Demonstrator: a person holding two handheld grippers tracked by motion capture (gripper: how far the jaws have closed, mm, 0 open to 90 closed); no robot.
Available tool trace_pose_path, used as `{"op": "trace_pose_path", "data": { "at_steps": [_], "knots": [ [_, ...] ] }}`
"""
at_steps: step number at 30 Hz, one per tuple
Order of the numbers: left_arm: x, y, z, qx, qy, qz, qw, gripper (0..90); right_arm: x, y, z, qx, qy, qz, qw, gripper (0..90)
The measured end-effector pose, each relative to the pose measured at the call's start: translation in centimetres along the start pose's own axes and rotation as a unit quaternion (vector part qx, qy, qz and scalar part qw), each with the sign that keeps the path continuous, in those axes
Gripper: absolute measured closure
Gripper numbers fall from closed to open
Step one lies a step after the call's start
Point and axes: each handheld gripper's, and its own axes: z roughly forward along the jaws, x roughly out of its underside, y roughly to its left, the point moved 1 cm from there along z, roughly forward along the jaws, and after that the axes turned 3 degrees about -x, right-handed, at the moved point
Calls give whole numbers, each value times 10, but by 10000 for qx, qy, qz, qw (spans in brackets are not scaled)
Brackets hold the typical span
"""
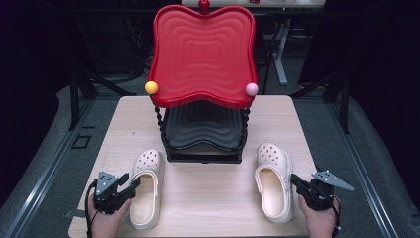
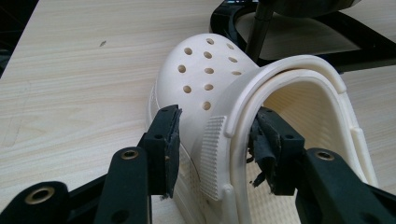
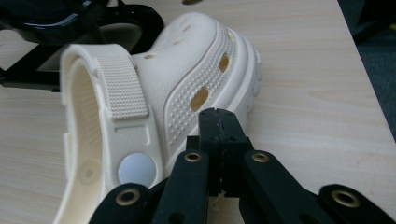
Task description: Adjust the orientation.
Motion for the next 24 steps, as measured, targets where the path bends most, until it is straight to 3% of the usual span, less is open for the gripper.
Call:
{"op": "trace_pose_path", "data": {
  "at_steps": [5, 6, 8, 11, 13, 16, 17, 18, 21, 23, 24],
  "knots": [
    [0, 0, 0, 6, 6, 6, 10000, 538, 5, -9, 10, 145, 227, 105, 9996, 900],
    [0, 0, 0, 6, 15, 9, 10000, 538, 7, -13, 13, 263, 406, 97, 9988, 900],
    [0, 0, 0, 8, 6, 10, 10000, 538, 10, -23, 20, 146, 531, 424, 9976, 900],
    [0, 0, -1, 10, 2, 12, 10000, 538, 9, -21, 19, 216, 560, 361, 9975, 900],
    [0, 0, -1, 10, 5, 7, 10000, 538, 9, -19, 18, 268, 521, 311, 9978, 900],
    [0, 0, -1, 13, -1, 10, 10000, 538, 3, -16, 7, 478, 244, 228, 9983, 900],
    [0, 0, -1, 13, -1, 10, 10000, 538, 3, -16, 7, 478, 244, 228, 9983, 900],
    [0, 0, -1, 7, 4, 5, 10000, 538, 0, -13, 1, 455, -32, 184, 9988, 900],
    [0, 0, 0, 8, 1, 1, 10000, 537, -3, -6, -6, 275, -333, 17, 9991, 900],
    [0, 0, 0, 5, 0, 3, 10000, 537, -4, -3, -8, 270, -362, -87, 9989, 900],
    [0, 0, 0, 8, -7, 4, 10000, 537, -6, 5, -9, 236, -447, -297, 9983, 900]
  ]
}}
